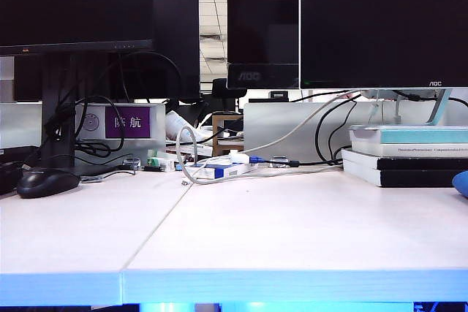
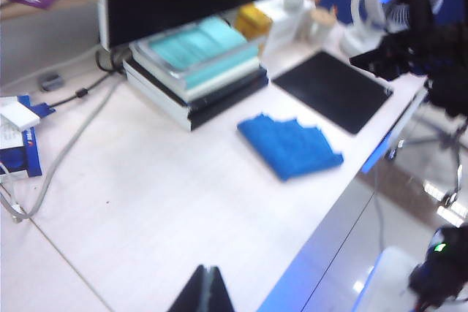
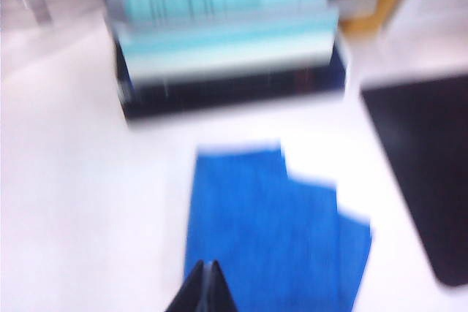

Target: Wipe the table from right to left using the rag.

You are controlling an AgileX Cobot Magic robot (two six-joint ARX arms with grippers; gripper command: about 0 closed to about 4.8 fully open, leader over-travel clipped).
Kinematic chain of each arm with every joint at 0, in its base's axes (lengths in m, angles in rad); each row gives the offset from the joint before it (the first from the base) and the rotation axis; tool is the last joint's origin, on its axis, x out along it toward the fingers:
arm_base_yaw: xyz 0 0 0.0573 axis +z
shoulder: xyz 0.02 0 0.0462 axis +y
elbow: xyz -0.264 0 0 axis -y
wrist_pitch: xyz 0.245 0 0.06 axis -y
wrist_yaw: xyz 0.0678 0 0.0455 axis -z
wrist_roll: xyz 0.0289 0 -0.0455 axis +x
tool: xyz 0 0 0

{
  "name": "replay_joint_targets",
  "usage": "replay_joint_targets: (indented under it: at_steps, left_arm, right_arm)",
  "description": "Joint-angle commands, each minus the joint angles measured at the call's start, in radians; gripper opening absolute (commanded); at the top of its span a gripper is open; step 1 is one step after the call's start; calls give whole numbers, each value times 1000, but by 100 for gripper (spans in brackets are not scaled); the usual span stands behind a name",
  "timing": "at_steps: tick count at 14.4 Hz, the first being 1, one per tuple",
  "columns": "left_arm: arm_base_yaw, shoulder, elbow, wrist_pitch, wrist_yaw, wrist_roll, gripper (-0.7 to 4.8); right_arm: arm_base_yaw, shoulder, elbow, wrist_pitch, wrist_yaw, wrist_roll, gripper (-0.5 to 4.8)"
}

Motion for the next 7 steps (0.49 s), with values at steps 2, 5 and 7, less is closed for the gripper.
replay_joint_targets:
  at_steps: [2, 5, 7]
  left_arm:
    - [-100, 14, 8, 12, -101, 70, -5]
    - [-127, 14, 14, 9, -101, 132, -5]
    - [-127, 14, 19, 10, -101, 132, -5]
  right_arm:
    - [0, 84, 11, -127, -68, 0, -5]
    - [-4, 224, 11, -210, -60, 9, -6]
    - [-45, 312, 11, -188, -64, 39, -5]
